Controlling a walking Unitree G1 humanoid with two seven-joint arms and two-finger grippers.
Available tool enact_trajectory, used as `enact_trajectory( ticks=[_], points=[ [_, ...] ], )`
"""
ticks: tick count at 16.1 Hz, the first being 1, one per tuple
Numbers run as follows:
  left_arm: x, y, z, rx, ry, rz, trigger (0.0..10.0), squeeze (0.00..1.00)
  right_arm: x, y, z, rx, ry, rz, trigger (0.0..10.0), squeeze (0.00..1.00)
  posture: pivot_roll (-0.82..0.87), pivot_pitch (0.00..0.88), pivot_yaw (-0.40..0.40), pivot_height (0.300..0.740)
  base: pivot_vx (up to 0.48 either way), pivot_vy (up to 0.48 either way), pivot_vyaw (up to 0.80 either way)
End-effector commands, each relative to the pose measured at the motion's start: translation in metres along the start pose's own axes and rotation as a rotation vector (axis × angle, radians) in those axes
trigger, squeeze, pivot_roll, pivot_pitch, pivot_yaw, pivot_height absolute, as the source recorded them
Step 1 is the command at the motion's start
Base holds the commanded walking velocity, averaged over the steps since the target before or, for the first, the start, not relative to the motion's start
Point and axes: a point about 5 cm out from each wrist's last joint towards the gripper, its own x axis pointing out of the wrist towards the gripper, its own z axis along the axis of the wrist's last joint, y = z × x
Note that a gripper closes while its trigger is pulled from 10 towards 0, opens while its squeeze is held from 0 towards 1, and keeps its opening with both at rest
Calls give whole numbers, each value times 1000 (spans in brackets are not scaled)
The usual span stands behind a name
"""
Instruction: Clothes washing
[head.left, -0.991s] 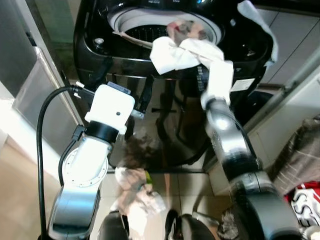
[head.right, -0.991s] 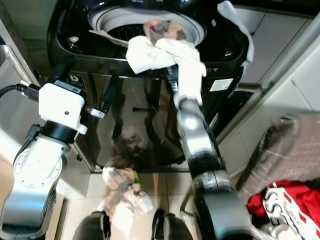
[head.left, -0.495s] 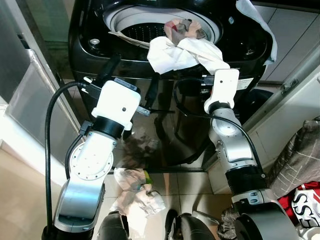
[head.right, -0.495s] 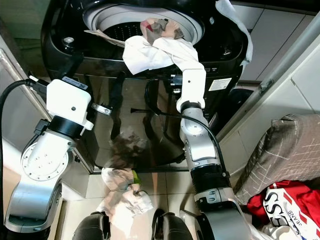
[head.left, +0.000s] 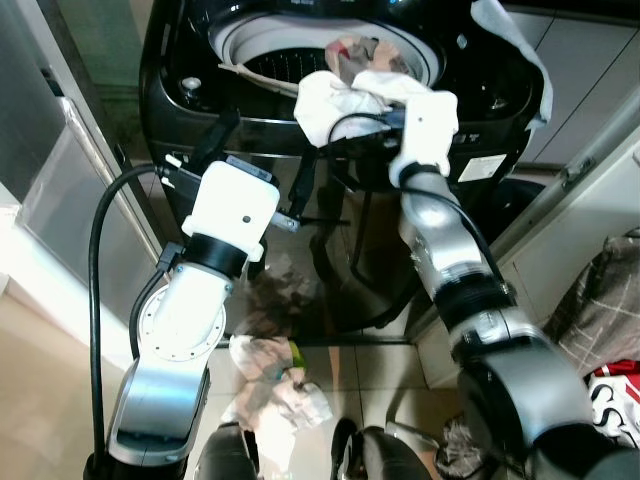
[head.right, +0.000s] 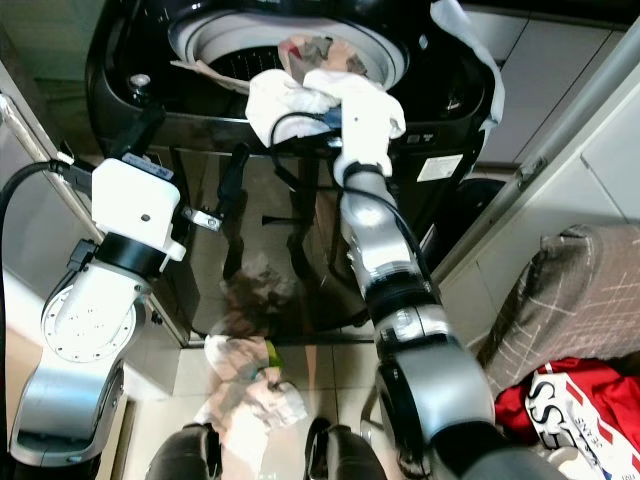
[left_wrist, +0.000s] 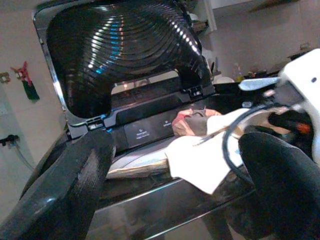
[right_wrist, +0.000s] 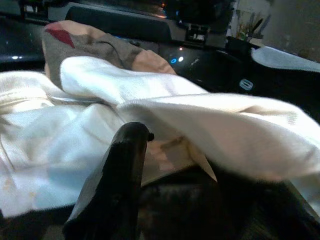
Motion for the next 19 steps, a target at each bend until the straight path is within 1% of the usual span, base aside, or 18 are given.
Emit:
enact_trajectory(
  ticks=[1, 2, 3, 4, 5, 6, 7, 9, 11, 12, 13, 14, 15, 16, 17, 18, 19],
  points=[
    [-2, -2, 1, 1, -1, 1, 10000, 0, 8, -2, 10, -21, -25, -10, 10000, 0, 178, 148, -73, 732, 0, 0, 0],
    [-3, -3, 1, -1, 2, -1, 10000, 0, 15, 1, 18, -62, -36, 11, 10000, 0, 185, 152, -75, 732, 0, 0, 0],
    [-4, -4, 1, -2, 4, -3, 10000, 0, 19, 2, 21, -87, -30, 23, 10000, 0, 190, 154, -76, 732, 0, 0, 0],
    [-5, -5, 1, -2, 7, -7, 10000, 0, 24, 2, 26, -125, -3, 42, 10000, 0, 200, 159, -77, 732, 0, 0, 0],
    [-6, -4, 0, 3, 17, -12, 10000, 0, 30, 3, 37, -215, -4, 70, 10000, 0, 208, 162, -75, 732, 0, 0, 0],
    [-6, -4, -1, 4, 19, -13, 10000, 0, 32, 1, 41, -231, -15, 57, 10000, 0, 214, 160, -75, 732, 0, 0, 0],
    [-6, -3, 0, 9, 17, -11, 10000, 0, 42, -4, 78, -160, -134, 18, 10000, 0, 216, 154, -75, 732, 0, 0, 0],
    [-4, -2, 0, 12, 12, -4, 10000, 0, 45, -11, 118, -116, -310, -28, 10000, 0, 198, 142, -76, 732, 0, 0, 0],
    [1, -2, -2, 5, 4, -7, 10000, 0, 45, -20, 141, -71, -430, -39, 10000, 0, 167, 136, -67, 732, 0, 0, 0],
    [2, -3, -3, 0, 0, -16, 10000, 0, 44, -26, 157, -52, -500, -51, 10000, 0, 153, 134, -62, 732, 0, 0, 0],
    [3, -4, -3, -2, -1, -20, 10000, 0, 44, -29, 163, -42, -522, -60, 10000, 0, 142, 128, -60, 732, 0, 0, 0],
    [6, -5, -4, -4, -6, -30, 10000, 0, 44, -36, 171, -11, -543, -71, 10000, 0, 128, 122, -61, 732, 0, 0, 0],
    [11, -5, -5, -3, -12, -28, 10000, 0, 44, -42, 168, 44, -544, -51, 10000, 0, 115, 111, -66, 732, 0, 0, 0],
    [12, -5, -9, 9, 5, -18, 10000, 0, 41, -41, 153, 71, -536, -22, 10000, 0, 105, 101, -68, 732, 0, 0, 0],
    [13, -4, -11, 19, 20, -11, 10000, 0, 39, -40, 144, 77, -531, -6, 10000, 0, 105, 101, -68, 732, 0, 0, 0],
    [13, -4, -13, 9, 29, -2, 10000, 0, 34, -36, 131, 61, -542, 25, 10000, 0, 94, 93, -68, 732, 0, 0, 0],
    [14, -3, -17, 6, 49, 8, 10000, 0, 22, -30, 106, 44, -550, 70, 10000, 0, 81, 81, -72, 732, 0, 0, 0]
  ],
)
